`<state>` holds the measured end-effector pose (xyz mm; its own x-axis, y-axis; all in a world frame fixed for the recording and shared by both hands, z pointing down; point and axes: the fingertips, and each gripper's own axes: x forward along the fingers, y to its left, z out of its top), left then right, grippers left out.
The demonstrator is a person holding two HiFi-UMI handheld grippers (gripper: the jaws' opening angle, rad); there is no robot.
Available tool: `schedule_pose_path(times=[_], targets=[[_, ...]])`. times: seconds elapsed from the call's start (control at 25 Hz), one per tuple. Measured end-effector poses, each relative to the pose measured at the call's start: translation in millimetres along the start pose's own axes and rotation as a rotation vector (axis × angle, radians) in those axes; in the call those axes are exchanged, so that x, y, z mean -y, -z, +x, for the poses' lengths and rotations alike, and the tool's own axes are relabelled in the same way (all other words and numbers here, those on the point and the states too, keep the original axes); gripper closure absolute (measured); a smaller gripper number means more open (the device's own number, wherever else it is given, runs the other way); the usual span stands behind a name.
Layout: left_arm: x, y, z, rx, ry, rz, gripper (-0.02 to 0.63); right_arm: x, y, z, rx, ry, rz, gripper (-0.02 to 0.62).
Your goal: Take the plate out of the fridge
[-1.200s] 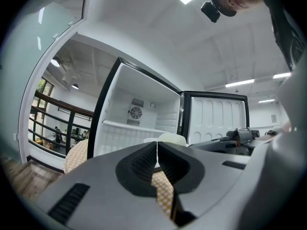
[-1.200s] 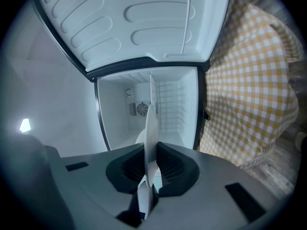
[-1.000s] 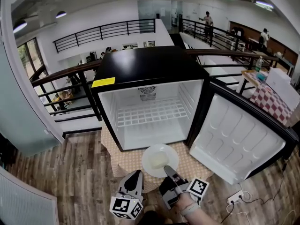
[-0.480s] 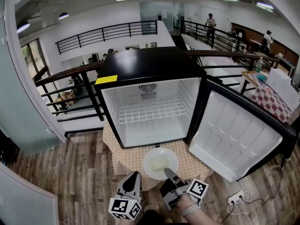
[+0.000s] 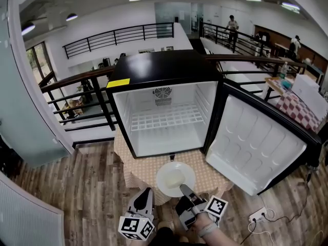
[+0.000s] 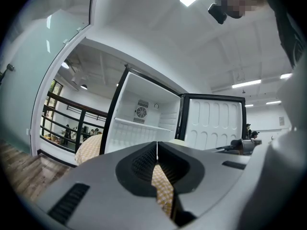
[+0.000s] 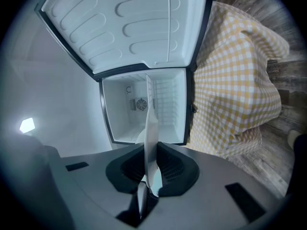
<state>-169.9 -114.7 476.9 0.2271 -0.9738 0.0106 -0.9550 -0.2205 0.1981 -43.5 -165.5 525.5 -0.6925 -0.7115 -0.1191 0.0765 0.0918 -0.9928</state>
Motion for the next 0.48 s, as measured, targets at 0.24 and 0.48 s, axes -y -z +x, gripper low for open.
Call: schedule_pose_path(times=[0.24, 0.48], targets=[[3, 6, -12, -0.008, -0.015, 0.007, 0.592, 7, 3, -15, 0.005, 0.009, 0.008, 0.545], [11, 5, -21, -0.002, -0.020, 0.012, 0.592, 9, 7, -26, 0.001, 0.018, 0.017, 0.545]])
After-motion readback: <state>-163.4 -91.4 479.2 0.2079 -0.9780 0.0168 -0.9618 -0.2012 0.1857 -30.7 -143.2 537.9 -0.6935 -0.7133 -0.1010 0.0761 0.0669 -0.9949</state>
